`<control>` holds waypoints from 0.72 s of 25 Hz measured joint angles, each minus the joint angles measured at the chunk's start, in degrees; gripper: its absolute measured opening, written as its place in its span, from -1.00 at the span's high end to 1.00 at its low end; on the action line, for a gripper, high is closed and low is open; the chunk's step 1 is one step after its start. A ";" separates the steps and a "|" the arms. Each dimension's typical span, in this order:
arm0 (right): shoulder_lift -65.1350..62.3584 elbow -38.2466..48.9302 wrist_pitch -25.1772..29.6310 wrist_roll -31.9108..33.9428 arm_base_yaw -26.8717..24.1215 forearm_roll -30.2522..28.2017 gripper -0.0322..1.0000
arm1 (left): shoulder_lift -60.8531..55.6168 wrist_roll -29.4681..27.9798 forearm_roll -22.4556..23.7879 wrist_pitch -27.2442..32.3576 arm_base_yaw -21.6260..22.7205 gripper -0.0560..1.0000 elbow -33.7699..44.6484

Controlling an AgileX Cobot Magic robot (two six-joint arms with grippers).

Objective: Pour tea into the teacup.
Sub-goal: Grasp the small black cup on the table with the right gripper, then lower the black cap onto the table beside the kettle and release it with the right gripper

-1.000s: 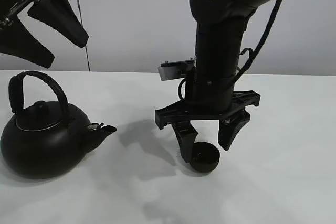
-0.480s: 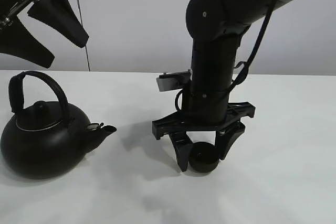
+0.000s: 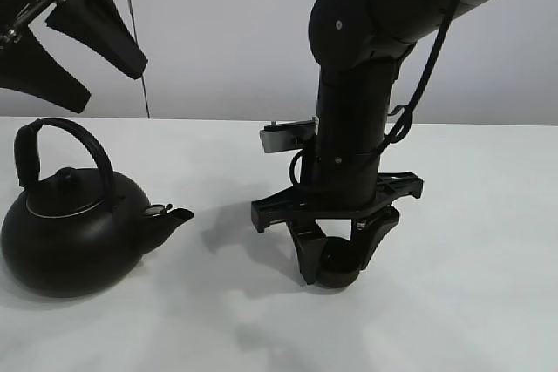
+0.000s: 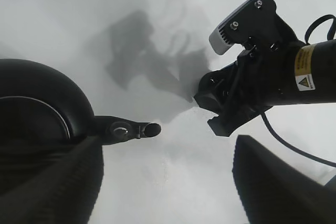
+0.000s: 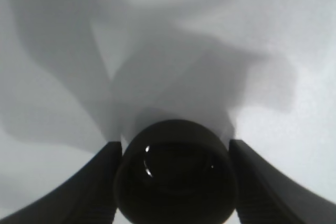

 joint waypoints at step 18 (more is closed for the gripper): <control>0.00 -10.13 5.96 0.00 0.99 5.03 0.17 | 0.00 0.00 0.00 0.00 0.00 -0.07 0.00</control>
